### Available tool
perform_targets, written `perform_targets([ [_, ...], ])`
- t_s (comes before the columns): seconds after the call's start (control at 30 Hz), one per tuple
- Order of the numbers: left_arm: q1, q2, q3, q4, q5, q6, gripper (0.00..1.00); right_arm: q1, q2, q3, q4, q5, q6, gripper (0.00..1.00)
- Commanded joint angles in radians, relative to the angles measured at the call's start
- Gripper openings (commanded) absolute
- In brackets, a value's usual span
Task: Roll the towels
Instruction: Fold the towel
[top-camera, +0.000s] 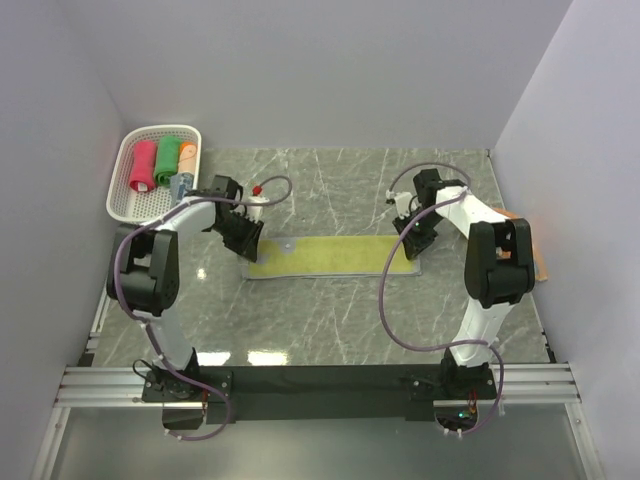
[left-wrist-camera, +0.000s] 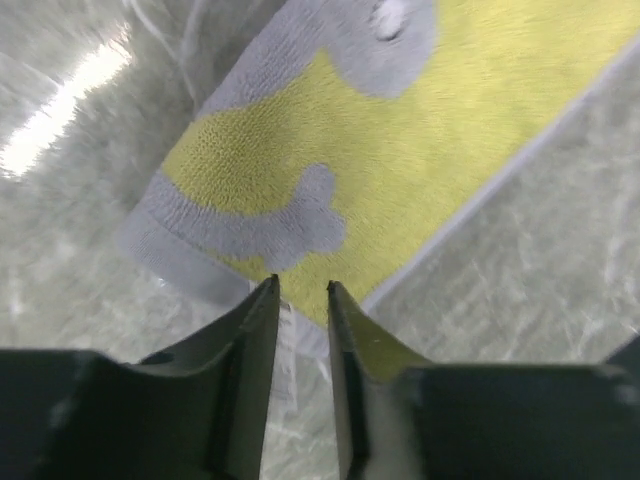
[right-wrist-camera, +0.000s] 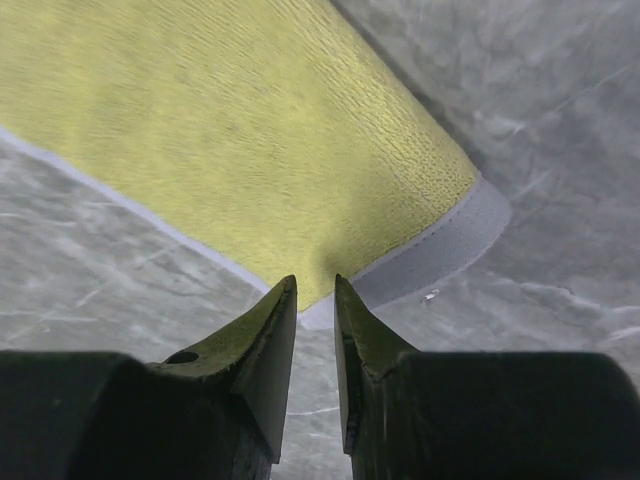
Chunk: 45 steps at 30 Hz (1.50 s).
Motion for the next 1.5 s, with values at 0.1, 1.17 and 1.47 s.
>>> perform_targets([
  [0.1, -0.011, 0.071, -0.068, 0.098, -0.208, -0.105, 0.24, -0.006, 0.044, -0.058, 0.074, 0.167, 0.029, 0.29],
  [1.17, 0.011, -0.073, 0.06, -0.005, 0.042, -0.146, 0.57, -0.104, 0.072, 0.118, 0.076, -0.069, 0.327, 0.36],
  [1.47, 0.017, 0.015, 0.128, 0.072, 0.129, -0.224, 0.38, -0.191, -0.005, 0.211, 0.013, -0.359, 0.267, 0.27],
])
